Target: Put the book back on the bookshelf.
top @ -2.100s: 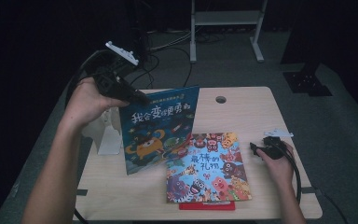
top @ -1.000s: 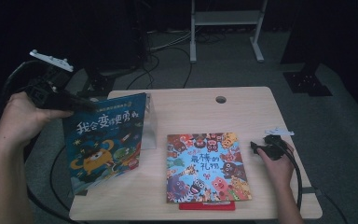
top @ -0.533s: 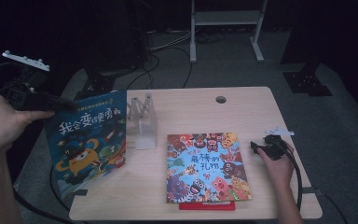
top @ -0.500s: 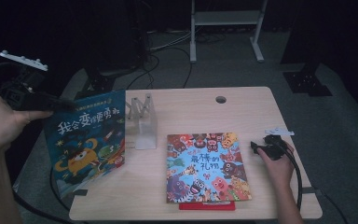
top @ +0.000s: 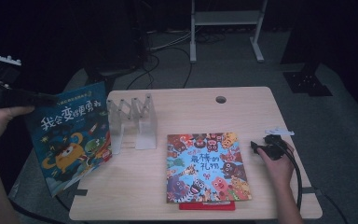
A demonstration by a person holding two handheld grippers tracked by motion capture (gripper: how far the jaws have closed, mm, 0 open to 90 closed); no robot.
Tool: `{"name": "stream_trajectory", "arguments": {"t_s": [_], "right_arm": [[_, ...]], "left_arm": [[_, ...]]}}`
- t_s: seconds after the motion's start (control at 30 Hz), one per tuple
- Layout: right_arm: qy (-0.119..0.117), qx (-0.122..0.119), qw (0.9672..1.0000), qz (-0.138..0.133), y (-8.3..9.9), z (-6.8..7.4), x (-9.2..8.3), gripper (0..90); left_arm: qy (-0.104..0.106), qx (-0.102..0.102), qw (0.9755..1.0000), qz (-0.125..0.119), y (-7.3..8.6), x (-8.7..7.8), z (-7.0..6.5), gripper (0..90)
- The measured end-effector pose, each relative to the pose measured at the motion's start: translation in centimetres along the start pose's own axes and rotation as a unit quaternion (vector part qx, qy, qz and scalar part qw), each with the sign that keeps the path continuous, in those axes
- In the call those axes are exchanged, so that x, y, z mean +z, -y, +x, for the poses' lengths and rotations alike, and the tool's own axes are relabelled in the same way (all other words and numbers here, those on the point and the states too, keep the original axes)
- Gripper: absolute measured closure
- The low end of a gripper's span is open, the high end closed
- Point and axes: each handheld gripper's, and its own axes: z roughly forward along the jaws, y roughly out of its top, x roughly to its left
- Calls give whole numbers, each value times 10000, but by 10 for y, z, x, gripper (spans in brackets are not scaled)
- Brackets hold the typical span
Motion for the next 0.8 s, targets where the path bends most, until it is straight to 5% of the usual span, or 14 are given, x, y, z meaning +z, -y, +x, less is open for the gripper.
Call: {"name": "stream_trajectory", "arguments": {"t_s": [0.53,0.8], "right_arm": [[3,-4,10000,1,0,0,0,301],[5,-10,10000,-1,0,0,0,302]], "left_arm": [[-336,-408,9985,-131,-21,38,37,827],[-343,-415,9984,-199,-36,60,53,826]]}}
